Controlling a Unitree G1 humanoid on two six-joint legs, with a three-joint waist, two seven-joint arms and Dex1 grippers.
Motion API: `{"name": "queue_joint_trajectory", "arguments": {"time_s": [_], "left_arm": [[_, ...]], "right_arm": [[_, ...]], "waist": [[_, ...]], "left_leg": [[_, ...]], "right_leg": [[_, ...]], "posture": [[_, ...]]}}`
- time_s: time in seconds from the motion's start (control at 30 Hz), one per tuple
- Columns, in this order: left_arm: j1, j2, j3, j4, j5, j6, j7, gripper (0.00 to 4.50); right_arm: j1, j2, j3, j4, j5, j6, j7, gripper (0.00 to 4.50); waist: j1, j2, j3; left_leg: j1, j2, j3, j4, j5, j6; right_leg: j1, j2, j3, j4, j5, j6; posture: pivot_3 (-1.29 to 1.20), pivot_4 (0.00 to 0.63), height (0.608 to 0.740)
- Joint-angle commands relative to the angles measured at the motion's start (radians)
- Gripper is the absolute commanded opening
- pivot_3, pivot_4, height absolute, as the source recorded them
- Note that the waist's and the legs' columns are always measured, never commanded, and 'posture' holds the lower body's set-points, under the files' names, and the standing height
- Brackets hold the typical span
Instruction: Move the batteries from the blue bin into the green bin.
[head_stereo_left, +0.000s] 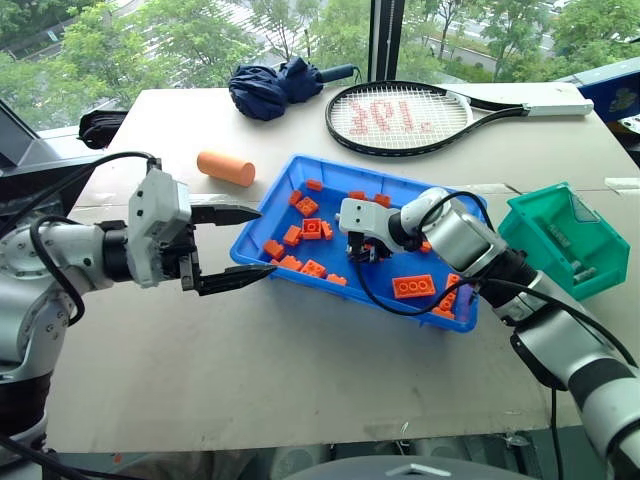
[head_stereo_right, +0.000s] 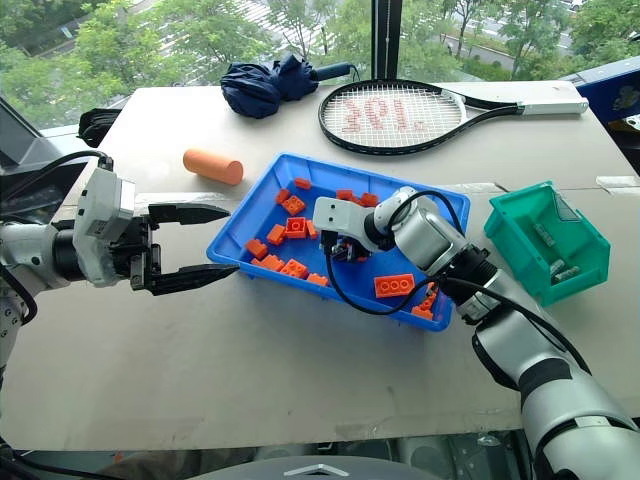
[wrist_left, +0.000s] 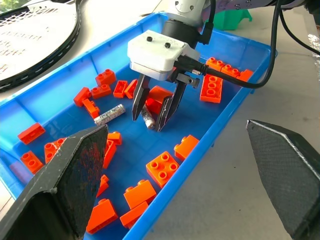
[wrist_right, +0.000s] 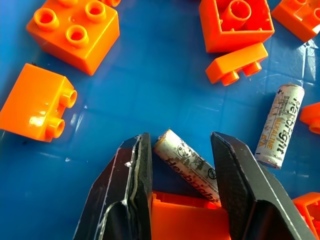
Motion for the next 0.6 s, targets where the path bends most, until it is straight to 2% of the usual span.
{"name": "queue_joint_trajectory", "arguments": {"time_s": [0.03, 0.33, 0.6], "left_arm": [[0.003, -0.001, 0.026, -0.021, -0.010, -0.014, 0.006, 4.50], [-0.013, -0.007, 0.012, -0.010, -0.007, -0.024, 0.009, 4.50], [-0.022, -0.014, 0.002, 0.002, 0.002, -0.037, 0.008, 4.50]], "right_arm": [[-0.009, -0.005, -0.011, 0.008, -0.022, 0.009, 0.019, 1.17], [-0.030, 0.042, -0.094, 0.029, -0.016, -0.017, -0.039, 1.17], [-0.020, -0.002, -0.030, 0.031, -0.073, -0.050, 0.052, 1.17]], "waist": [[0.000, 0.000, 0.000], [-0.001, 0.000, 0.000], [-0.001, 0.000, 0.000]], "left_leg": [[0.000, 0.000, 0.000, 0.000, 0.000, 0.000], [0.000, 0.000, 0.000, -0.001, 0.000, 0.000], [0.000, 0.000, 0.000, -0.001, 0.000, 0.000]], "right_leg": [[0.000, 0.000, 0.000, 0.000, 0.000, 0.000], [-0.001, 0.000, 0.001, 0.000, 0.000, 0.000], [-0.001, 0.000, 0.001, 0.000, 0.000, 0.000]], "posture": [[0.00, 0.150, 0.740], [0.00, 0.150, 0.740], [0.00, 0.150, 0.740]]}}
